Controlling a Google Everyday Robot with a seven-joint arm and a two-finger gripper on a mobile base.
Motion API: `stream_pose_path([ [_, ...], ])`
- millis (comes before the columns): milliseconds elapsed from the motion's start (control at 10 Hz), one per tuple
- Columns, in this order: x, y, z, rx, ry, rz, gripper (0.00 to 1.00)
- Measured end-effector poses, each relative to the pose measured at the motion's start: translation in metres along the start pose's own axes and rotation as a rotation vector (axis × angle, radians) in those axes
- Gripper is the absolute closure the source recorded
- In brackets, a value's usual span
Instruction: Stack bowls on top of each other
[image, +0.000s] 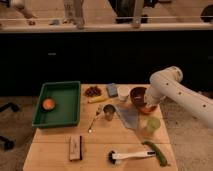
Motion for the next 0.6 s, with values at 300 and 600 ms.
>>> stream_pose_path([
  [300,0.006,-0.006,0.009,-0.018,0.005,0.015,1.0],
  [600,0.016,-0.01,0.013,-0.03,0.01,0.041,1.0],
])
